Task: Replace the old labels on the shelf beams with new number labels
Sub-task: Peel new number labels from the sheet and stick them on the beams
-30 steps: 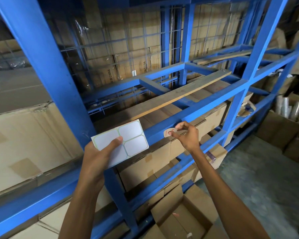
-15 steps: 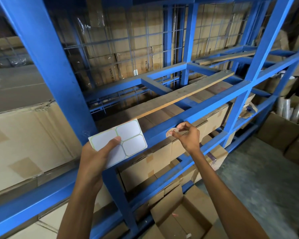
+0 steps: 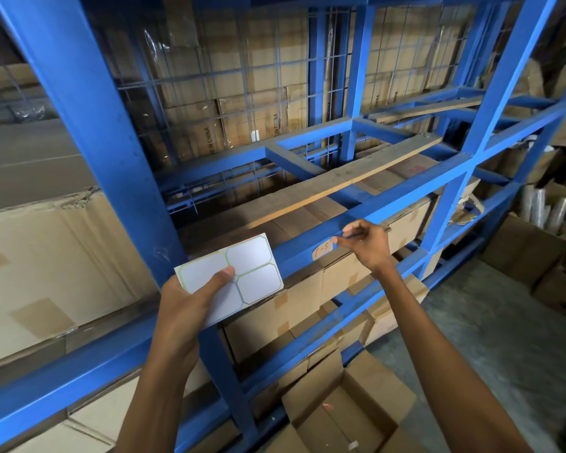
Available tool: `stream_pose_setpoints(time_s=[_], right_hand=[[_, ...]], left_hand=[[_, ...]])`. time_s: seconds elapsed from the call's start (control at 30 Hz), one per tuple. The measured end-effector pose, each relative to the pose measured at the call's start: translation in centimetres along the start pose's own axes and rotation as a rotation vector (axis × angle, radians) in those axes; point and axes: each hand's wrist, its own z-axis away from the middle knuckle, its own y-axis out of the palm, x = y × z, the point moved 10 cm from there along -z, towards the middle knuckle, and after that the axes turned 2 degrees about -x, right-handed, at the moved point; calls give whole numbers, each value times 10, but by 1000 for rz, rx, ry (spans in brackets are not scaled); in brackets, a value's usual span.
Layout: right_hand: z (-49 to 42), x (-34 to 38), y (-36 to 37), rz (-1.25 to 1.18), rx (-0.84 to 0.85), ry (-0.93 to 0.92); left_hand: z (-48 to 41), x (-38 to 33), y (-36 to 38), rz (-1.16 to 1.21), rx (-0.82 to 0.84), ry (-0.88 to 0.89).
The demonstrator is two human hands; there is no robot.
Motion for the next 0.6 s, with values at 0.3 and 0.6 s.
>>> stream_pose_setpoints(time_s=[0.3, 0.6], right_hand=[[96, 19, 7, 85, -428, -180], [109, 45, 127, 4, -131, -50]], left_hand=[[4, 0, -7, -9, -27, -24], [19, 1, -15, -16, -47, -22]])
